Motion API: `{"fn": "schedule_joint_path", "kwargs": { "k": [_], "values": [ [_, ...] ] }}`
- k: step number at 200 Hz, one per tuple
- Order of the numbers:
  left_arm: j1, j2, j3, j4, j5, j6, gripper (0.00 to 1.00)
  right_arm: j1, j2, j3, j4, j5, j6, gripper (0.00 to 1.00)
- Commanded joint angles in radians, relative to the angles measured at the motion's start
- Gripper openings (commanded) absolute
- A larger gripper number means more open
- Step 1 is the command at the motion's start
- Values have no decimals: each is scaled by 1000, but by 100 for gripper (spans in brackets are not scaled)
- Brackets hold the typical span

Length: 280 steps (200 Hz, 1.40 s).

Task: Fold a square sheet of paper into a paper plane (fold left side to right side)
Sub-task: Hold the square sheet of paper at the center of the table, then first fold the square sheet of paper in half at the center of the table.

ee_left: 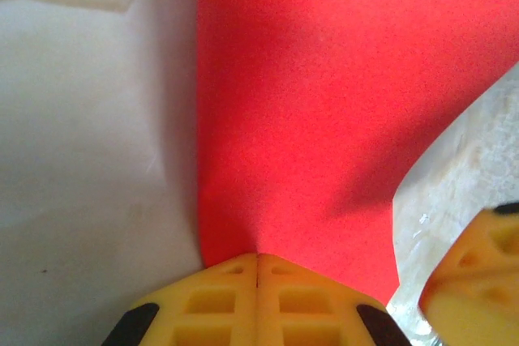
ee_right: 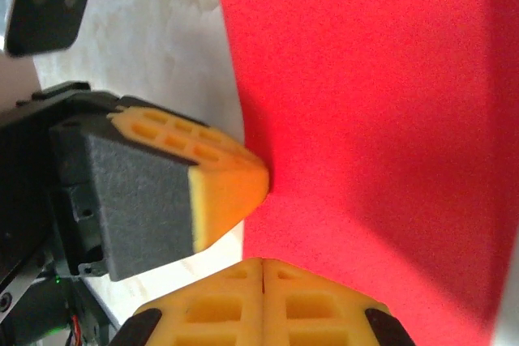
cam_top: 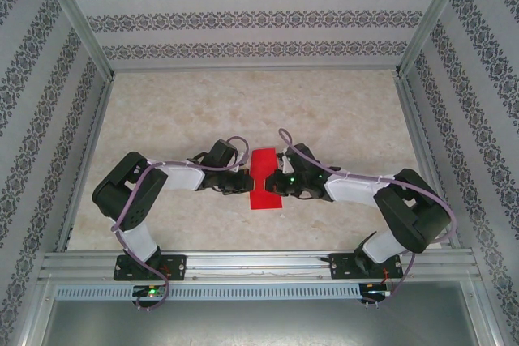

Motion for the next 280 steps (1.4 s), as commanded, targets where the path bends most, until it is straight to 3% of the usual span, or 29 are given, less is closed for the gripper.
{"fn": "schedule_joint_path", "kwargs": {
  "k": [1, 53, 134, 280],
  "values": [
    [-28, 11, -35, -29, -46, -36, 0, 21, 35, 3, 56, -12, 30, 0],
    [-31, 2, -22, -34, -50, -41, 0, 36, 128, 0, 58, 21, 42, 0],
    [15, -8, 104, -86, 75, 20, 5, 27, 188, 3, -48, 63, -18, 0],
    [101, 145, 177, -51, 39, 96, 4, 27, 209, 30, -138, 83, -66, 0]
  ]
}}
